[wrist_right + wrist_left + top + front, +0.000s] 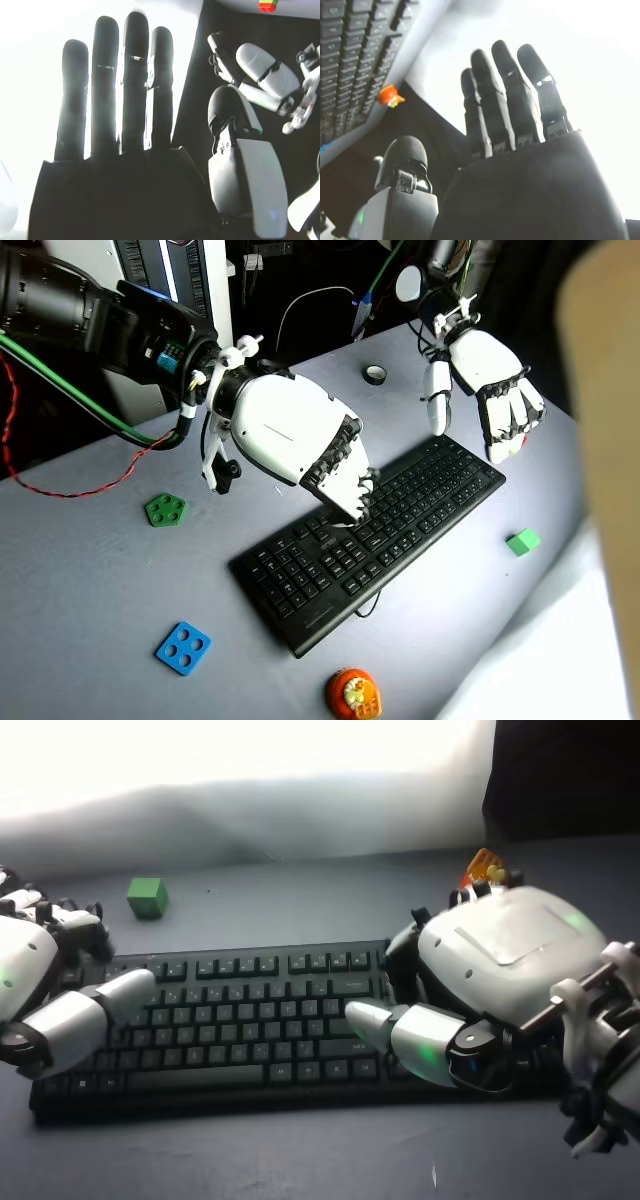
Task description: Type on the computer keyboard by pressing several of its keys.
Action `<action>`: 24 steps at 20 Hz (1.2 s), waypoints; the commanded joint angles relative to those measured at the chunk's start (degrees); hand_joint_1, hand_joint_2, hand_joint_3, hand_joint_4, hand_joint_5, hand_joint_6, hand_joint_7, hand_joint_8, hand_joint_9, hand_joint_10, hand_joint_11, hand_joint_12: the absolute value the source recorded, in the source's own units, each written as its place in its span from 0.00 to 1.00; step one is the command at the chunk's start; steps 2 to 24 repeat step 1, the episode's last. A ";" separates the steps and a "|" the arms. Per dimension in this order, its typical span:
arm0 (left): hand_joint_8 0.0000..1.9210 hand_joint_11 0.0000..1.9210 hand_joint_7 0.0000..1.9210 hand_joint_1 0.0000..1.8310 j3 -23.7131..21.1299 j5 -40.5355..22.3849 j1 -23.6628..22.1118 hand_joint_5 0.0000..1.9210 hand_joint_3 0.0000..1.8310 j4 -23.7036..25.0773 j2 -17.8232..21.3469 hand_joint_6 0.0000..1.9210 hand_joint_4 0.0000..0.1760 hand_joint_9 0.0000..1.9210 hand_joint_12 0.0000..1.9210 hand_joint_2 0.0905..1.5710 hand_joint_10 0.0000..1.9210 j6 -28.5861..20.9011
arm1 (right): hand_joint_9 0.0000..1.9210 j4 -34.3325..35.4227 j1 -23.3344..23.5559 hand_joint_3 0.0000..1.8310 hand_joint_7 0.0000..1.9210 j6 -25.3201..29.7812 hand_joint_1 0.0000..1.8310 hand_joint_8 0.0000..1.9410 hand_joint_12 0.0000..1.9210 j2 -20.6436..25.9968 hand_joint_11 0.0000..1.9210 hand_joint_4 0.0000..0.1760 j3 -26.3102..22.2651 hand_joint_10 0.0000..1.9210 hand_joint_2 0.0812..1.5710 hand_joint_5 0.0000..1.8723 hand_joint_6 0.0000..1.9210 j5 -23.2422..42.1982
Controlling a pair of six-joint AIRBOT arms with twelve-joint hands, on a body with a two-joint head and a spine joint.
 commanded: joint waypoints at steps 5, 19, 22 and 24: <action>0.90 0.26 0.38 0.04 -0.08 6.36 -0.65 0.35 0.00 2.25 1.05 0.81 0.00 0.33 1.00 0.90 0.99 -0.12 | 0.54 -4.20 1.10 0.00 0.56 -0.41 0.05 0.74 1.00 0.09 0.49 0.00 -0.26 0.93 0.82 0.48 0.63 5.55; 0.90 0.26 0.38 0.04 -0.08 6.36 -0.65 0.35 0.00 2.25 1.05 0.81 0.00 0.33 1.00 0.90 0.99 -0.12 | 0.54 -4.20 1.10 0.00 0.56 -0.41 0.05 0.74 1.00 0.09 0.49 0.00 -0.26 0.93 0.82 0.48 0.63 5.55; 0.90 0.26 0.38 0.04 -0.08 6.36 -0.65 0.35 0.00 2.25 1.05 0.81 0.00 0.33 1.00 0.90 0.99 -0.12 | 0.54 -4.20 1.10 0.00 0.56 -0.41 0.05 0.74 1.00 0.09 0.49 0.00 -0.26 0.93 0.82 0.48 0.63 5.55; 0.90 0.26 0.38 0.04 -0.08 6.36 -0.65 0.35 0.00 2.25 1.05 0.81 0.00 0.33 1.00 0.90 0.99 -0.12 | 0.54 -4.20 1.10 0.00 0.56 -0.41 0.05 0.74 1.00 0.09 0.49 0.00 -0.26 0.93 0.82 0.48 0.63 5.55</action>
